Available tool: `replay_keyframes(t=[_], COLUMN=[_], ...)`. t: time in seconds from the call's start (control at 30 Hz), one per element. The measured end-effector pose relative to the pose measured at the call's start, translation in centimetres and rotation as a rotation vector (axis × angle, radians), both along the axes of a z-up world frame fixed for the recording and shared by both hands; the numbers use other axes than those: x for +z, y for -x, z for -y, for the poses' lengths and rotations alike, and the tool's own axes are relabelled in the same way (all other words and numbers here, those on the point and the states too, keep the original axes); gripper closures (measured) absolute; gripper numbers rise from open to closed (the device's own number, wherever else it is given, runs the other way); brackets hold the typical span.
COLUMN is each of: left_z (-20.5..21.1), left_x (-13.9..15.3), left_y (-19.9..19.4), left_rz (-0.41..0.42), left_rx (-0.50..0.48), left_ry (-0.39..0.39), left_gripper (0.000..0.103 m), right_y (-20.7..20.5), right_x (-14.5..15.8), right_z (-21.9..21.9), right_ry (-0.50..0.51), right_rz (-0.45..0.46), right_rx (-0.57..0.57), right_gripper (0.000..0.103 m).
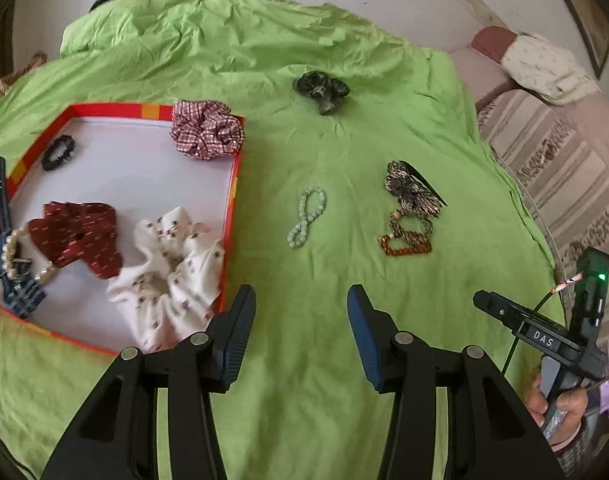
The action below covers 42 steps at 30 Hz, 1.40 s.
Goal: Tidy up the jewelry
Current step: 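Grasp the pale green beaded bracelet with left tool while right tool grasps leopard hair tie, then carry the green bracelet with left tool while right tool carries the leopard hair tie to the lid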
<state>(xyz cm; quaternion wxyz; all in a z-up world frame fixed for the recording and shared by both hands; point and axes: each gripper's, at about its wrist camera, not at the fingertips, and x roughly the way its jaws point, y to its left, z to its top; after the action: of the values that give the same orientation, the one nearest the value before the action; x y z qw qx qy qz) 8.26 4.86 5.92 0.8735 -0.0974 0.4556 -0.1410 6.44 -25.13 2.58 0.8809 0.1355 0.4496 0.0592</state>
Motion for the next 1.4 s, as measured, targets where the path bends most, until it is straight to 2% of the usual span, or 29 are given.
replay_keyframes(t=[0.27,0.33,0.53,0.63,0.7,0.77,0.83,0.87,0.9,1.13,1.4], left_z=[2.9,3.5,4.5,4.9,5.0,5.1,5.1,5.2,5.1,4.4,2.1], left_x=[-1.5,-2.3,-5.2,-5.7,-5.6,-5.7,-5.8,-5.8,-5.7,-3.6,1.6], left_y=[-5.4,-6.7,-10.0,-10.7,-10.9,-11.1,-11.1,-11.1,-11.0,-8.7,-3.5], left_rz=[-0.04,-0.048,-0.095,-0.084,-0.075,-0.073,-0.071,-0.071,-0.074,-0.061,-0.004], left_rx=[-0.029,-0.032,-0.029,-0.031,-0.035,-0.032,-0.029,-0.029,-0.024,-0.013,-0.033], left_ry=[-0.064,-0.062,-0.042,-0.03,-0.023,-0.018,-0.016,-0.017,-0.023,0.005,0.112], left_gripper=[0.057,0.059,0.075,0.075,0.076,0.077,0.086,0.095,0.098,0.098,0.098], right_y=[-5.2,-6.4,-9.1,-9.8,-10.1,-10.3,-10.5,-10.6,-10.6,-8.4,-4.6], right_x=[-0.4,-0.6,-1.7,-2.2,-2.4,-2.6,-2.7,-2.8,-2.8,-0.8,2.9], right_z=[0.2,-0.1,-1.4,-1.4,-1.4,-1.3,-1.3,-1.4,-1.6,-1.9,-2.6], right_ry=[-0.049,-0.053,-0.036,-0.037,-0.042,-0.045,-0.043,-0.037,-0.035,0.007,0.012], right_rz=[0.009,0.008,-0.001,-0.004,-0.001,0.0,0.001,-0.001,-0.003,0.046,0.098], right_rx=[0.004,0.006,0.036,0.038,0.035,0.031,0.032,0.037,0.042,0.04,0.031], right_gripper=[0.045,0.045,0.045,0.047,0.052,0.056,0.065,0.077,0.09,0.093,0.093])
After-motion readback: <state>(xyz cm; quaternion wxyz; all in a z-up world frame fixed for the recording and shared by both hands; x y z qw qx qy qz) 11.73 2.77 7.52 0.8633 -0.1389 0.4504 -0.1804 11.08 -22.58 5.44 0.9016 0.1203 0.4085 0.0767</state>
